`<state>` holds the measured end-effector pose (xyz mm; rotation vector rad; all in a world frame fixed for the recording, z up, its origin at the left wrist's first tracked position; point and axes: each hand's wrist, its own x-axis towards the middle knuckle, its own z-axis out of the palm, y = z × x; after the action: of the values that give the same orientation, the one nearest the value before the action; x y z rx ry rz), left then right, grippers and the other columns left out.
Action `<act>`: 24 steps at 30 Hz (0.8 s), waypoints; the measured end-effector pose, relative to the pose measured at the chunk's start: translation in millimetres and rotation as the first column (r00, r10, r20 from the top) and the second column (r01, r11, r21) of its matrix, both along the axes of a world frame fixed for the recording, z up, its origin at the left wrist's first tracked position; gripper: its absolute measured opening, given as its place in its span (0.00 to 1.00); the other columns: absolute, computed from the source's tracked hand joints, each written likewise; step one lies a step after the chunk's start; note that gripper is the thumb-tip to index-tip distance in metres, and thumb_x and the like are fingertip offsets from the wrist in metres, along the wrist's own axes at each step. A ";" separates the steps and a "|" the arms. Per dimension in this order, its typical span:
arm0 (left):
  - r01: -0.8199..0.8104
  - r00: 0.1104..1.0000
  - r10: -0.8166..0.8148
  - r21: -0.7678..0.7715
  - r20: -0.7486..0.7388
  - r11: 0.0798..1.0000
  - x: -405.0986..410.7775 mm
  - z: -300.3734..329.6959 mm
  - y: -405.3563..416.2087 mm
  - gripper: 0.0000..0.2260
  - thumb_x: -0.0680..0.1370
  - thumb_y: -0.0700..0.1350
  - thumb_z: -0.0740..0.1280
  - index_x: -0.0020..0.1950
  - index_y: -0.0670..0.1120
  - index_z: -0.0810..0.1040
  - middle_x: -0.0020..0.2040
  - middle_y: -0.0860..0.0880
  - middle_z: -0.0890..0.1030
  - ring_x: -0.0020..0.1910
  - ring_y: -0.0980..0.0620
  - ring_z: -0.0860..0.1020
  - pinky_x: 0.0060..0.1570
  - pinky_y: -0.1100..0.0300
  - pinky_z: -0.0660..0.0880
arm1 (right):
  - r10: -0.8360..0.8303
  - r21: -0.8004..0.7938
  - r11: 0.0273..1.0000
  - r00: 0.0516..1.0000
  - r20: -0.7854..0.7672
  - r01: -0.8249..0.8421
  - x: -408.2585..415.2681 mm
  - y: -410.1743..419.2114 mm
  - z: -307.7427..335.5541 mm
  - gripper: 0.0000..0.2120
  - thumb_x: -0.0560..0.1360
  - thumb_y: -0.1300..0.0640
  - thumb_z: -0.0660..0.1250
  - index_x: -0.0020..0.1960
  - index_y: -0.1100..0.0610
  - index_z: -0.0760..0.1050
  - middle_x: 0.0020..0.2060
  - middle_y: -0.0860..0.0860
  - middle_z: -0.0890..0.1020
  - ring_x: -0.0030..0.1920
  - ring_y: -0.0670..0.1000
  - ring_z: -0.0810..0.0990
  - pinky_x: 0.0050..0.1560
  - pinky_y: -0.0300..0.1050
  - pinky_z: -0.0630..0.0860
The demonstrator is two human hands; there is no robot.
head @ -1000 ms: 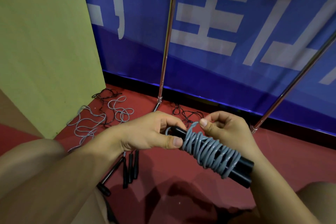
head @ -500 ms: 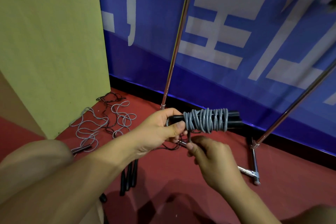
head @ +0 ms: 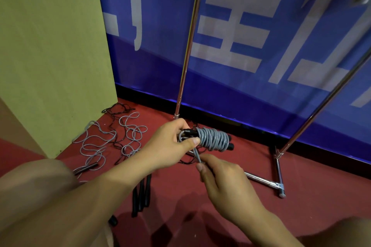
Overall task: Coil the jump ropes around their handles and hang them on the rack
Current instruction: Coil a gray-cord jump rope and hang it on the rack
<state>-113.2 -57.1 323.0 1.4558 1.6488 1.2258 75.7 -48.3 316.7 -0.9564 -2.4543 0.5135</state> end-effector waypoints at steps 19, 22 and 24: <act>0.251 0.959 -0.263 -0.109 -0.105 0.962 -6.4 6.0 -3.9 0.03 0.76 0.44 0.73 0.48 0.47 0.82 0.44 0.48 0.83 0.40 0.57 0.77 0.40 0.65 0.74 | -0.268 -0.800 0.591 0.909 -0.320 -0.107 5.9 9.3 23.4 0.20 0.80 0.48 0.62 0.33 0.56 0.70 0.26 0.54 0.73 0.32 0.54 0.71 0.35 0.46 0.68; 0.370 0.929 -0.369 -0.157 0.033 0.916 -3.7 7.7 -6.5 0.05 0.76 0.46 0.70 0.49 0.45 0.81 0.42 0.43 0.81 0.41 0.55 0.76 0.45 0.62 0.73 | -0.311 -0.827 0.551 0.891 -0.331 -0.115 8.3 10.7 29.1 0.17 0.81 0.53 0.62 0.34 0.55 0.71 0.27 0.52 0.73 0.28 0.51 0.70 0.33 0.44 0.67; 0.411 0.909 -0.391 -0.147 0.148 0.900 -0.6 10.8 -8.4 0.02 0.77 0.44 0.68 0.46 0.46 0.79 0.40 0.46 0.76 0.41 0.53 0.74 0.44 0.62 0.71 | -0.335 -0.813 0.573 0.876 -0.347 -0.103 9.1 11.9 32.9 0.16 0.80 0.54 0.63 0.34 0.55 0.71 0.27 0.52 0.72 0.27 0.49 0.68 0.31 0.42 0.66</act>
<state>-113.9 -65.5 333.9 1.4905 1.2601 0.8901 84.8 -36.4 349.6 -1.1260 -1.6170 1.7156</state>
